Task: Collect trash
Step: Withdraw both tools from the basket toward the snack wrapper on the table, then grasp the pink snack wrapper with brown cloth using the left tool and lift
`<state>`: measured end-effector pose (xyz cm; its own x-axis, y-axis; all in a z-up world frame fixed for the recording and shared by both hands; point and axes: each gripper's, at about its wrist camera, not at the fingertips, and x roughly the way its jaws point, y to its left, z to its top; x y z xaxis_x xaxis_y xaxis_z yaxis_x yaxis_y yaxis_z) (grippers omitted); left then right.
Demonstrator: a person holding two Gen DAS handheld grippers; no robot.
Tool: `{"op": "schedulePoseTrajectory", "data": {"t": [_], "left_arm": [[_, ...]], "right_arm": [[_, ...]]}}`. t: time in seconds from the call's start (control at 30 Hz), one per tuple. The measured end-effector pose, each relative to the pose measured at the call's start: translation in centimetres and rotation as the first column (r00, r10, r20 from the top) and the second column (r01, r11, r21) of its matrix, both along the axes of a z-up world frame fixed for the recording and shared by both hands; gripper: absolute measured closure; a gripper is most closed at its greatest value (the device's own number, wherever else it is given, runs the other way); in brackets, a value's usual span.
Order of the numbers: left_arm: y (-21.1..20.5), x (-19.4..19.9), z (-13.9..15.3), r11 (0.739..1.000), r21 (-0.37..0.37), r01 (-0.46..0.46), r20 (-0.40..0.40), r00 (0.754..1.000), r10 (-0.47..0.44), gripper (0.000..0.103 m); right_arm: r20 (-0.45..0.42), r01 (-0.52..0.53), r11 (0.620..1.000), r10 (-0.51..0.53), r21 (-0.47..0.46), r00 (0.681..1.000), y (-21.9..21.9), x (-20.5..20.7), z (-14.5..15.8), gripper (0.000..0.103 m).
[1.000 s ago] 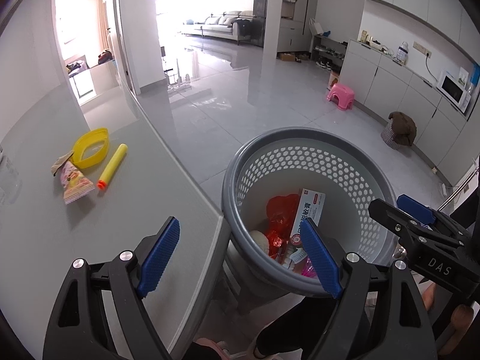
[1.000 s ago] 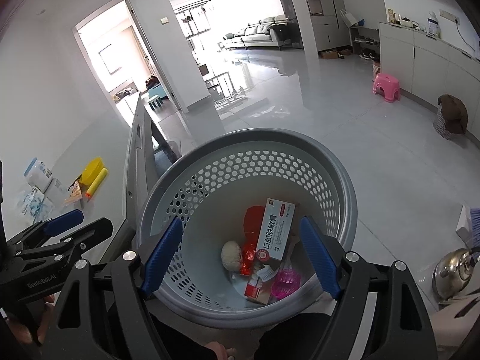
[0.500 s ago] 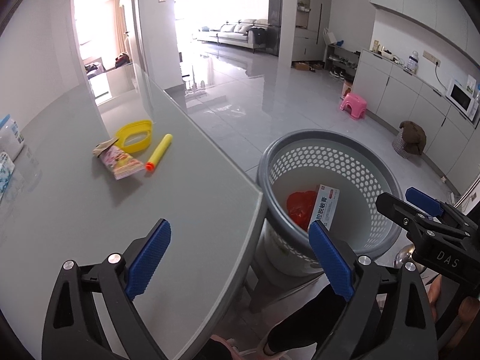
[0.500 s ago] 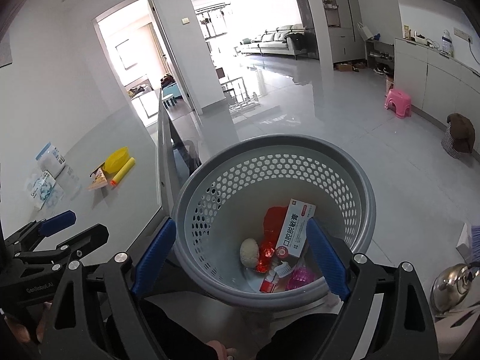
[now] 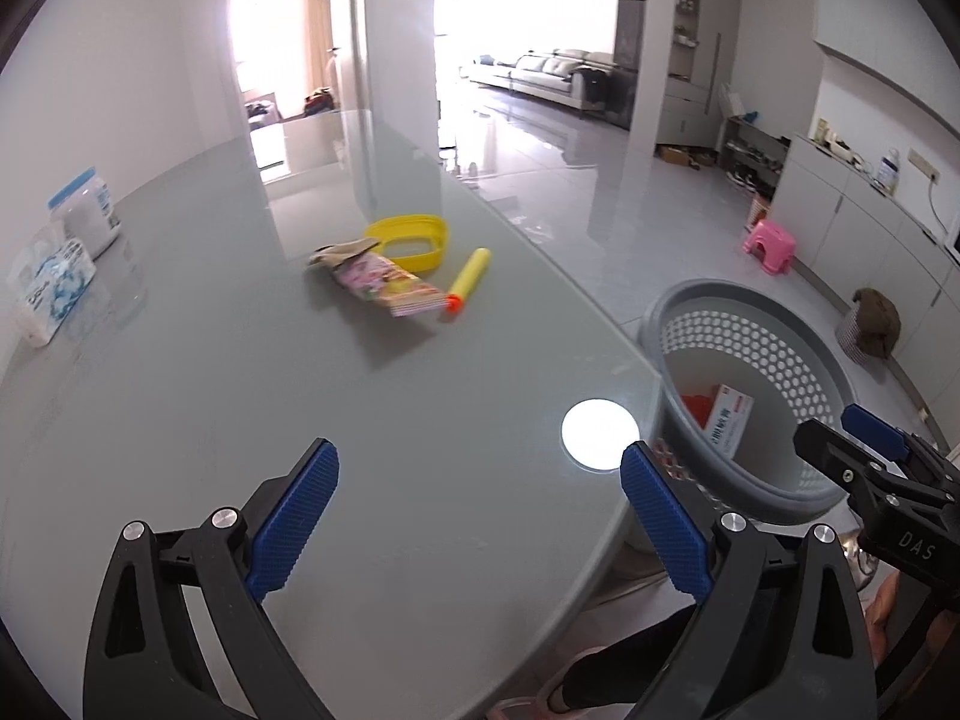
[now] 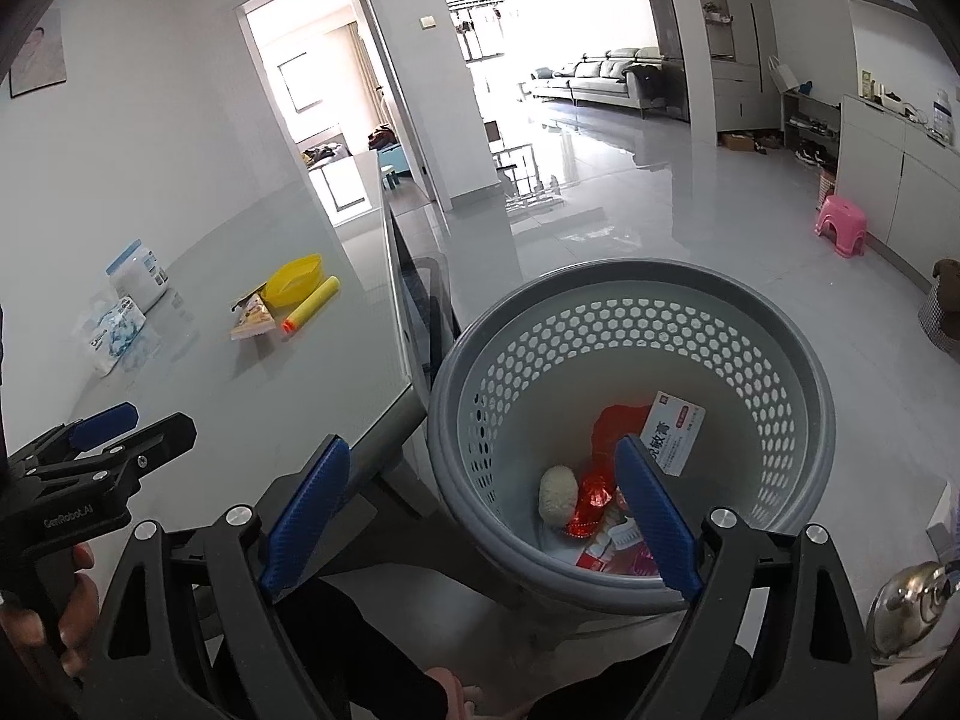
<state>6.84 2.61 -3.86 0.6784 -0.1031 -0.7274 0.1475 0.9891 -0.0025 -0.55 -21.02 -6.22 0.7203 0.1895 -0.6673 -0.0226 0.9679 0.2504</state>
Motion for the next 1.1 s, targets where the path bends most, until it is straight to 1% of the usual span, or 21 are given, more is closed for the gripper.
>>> {"op": "schedulePoseTrajectory", "data": {"t": [0.2, 0.4, 0.5, 0.6, 0.7, 0.9, 0.97, 1.07, 1.1], "left_arm": [[2.4, 2.0, -0.1, 0.996, -0.014, -0.086, 0.006, 0.996, 0.086, 0.01], [3.4, 6.6, 0.0, 0.984, -0.045, -0.173, 0.015, 0.985, 0.174, 0.01], [3.5, 8.9, 0.1, 0.981, -0.059, -0.187, 0.021, 0.982, 0.189, 0.01], [3.6, 11.6, -0.1, 0.977, -0.045, -0.208, 0.024, 0.978, 0.209, 0.01], [3.6, 14.1, -0.9, 0.973, -0.027, -0.228, 0.009, 0.973, 0.229, 0.01], [4.3, 16.1, -2.9, 0.967, -0.004, -0.255, -0.04, 0.966, 0.255, 0.011], [4.6, 16.2, -3.3, 0.966, 0.008, -0.259, -0.048, 0.965, 0.26, 0.016], [5.2, 16.2, -3.8, 0.972, 0.017, -0.236, -0.078, 0.969, 0.236, 0.035], [5.4, 16.1, -3.9, 0.973, 0.022, -0.231, -0.083, 0.969, 0.232, 0.037]], "right_arm": [[-0.006, -0.042, 0.999, 0.042, -0.021, 0.999, 1.7, 1.0, -0.4, 0.017], [0.004, -0.057, 0.998, 0.057, -0.04, 0.998, 2.4, 2.6, -0.1, 0.017], [0.005, -0.068, 0.997, 0.068, -0.033, 0.998, 2.6, 3.5, -0.1, 0.017], [-0.001, -0.082, 0.996, 0.082, -0.029, 0.997, 2.8, 4.6, -0.2, 0.017], [-0.007, -0.083, 0.996, 0.083, -0.024, 0.997, 2.9, 5.6, -0.4, 0.017], [-0.03, -0.085, 0.996, 0.085, -0.006, 0.996, 3.0, 6.9, -0.9, 0.017], [-0.036, -0.09, 0.996, 0.09, -0.003, 0.995, 3.2, 7.3, -1.1, 0.017], [-0.038, -0.102, 0.995, 0.102, 0.004, 0.994, 3.6, 7.8, -0.8, 0.017], [-0.037, -0.106, 0.994, 0.106, 0.002, 0.994, 3.8, 8.0, -0.7, 0.017]]}}
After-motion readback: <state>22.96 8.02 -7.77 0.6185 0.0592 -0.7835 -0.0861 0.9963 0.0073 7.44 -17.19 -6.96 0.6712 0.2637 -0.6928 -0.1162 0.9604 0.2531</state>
